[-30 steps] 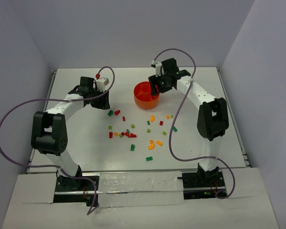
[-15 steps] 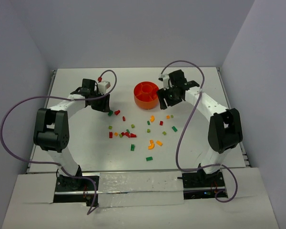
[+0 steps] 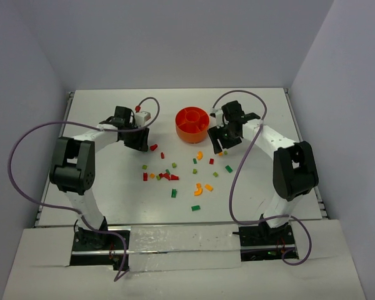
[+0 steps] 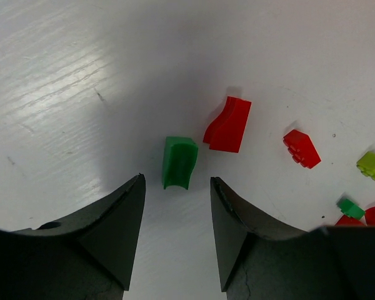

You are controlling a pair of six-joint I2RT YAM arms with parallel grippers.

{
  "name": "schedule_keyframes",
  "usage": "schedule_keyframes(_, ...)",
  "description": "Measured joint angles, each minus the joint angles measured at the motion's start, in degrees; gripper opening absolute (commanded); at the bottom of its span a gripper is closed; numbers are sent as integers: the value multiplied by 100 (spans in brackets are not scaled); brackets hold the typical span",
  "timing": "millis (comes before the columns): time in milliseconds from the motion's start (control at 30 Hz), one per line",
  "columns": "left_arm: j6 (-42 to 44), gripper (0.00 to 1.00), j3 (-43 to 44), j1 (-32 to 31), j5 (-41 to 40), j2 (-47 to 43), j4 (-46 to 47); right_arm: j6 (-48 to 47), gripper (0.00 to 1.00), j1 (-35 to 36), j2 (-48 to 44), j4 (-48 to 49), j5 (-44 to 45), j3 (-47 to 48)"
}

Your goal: Sort the legos into containers by color

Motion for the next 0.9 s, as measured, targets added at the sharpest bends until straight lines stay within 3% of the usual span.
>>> schedule_keyframes(167,80,49,76,-157,-130,169,40,0,72,-60,0,4,17,0)
schedule_keyframes(533,176,0,355,-206,-608,399,227,-42,72,-132,0,9,36,0)
schedule_keyframes(700,136,0,499,-204,-390,206,208,-42,72,-177,0,26,36,0)
schedule_keyframes(900,-689,0,943,-256,370,-644,524,-35,72,-324,2,39,-15,0)
